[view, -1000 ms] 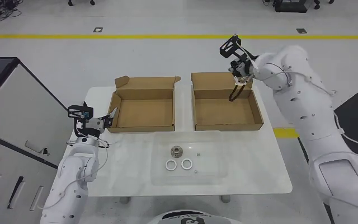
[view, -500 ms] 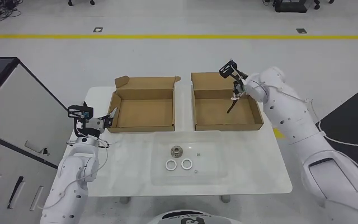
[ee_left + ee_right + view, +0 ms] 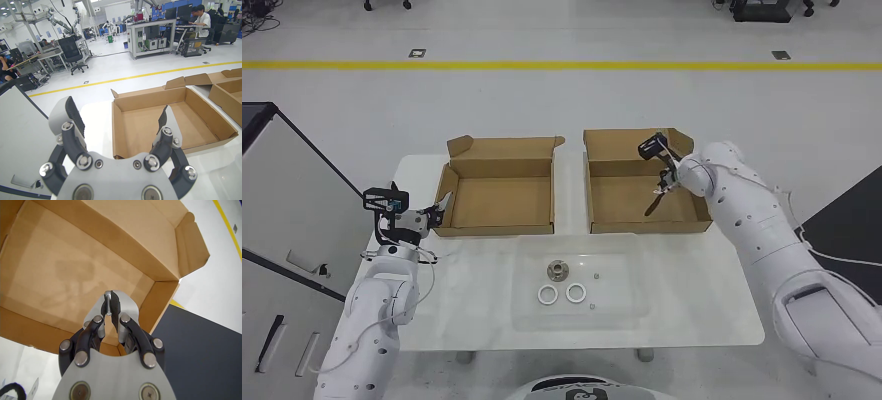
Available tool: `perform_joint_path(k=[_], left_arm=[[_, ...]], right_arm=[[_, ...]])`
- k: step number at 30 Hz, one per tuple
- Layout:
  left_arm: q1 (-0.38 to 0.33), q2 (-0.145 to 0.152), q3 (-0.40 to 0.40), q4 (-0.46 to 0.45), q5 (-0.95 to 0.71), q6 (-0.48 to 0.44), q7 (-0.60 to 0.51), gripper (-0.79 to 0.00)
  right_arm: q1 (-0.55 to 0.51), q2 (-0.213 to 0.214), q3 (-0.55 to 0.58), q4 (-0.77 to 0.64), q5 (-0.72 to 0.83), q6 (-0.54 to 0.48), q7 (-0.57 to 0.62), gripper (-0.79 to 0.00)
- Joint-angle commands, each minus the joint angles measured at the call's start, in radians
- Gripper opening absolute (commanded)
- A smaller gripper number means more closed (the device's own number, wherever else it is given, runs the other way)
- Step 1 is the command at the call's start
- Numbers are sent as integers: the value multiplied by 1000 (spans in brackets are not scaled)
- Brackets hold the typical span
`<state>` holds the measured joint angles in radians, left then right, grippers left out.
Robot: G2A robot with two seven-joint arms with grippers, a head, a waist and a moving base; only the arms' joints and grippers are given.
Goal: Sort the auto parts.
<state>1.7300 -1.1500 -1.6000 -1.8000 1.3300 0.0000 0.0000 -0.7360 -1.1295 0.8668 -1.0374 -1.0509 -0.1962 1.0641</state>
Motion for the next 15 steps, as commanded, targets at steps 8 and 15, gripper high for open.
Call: perform_joint_path(k=[8,15], left_arm=[[0,0,0,0,0,0,0,0],[0,0,0,0,0,0,0,0]], right_arm=[[-16,-6,3,62,9,10,3,-785],[-23,-13,1,89,17,9,15,-785]])
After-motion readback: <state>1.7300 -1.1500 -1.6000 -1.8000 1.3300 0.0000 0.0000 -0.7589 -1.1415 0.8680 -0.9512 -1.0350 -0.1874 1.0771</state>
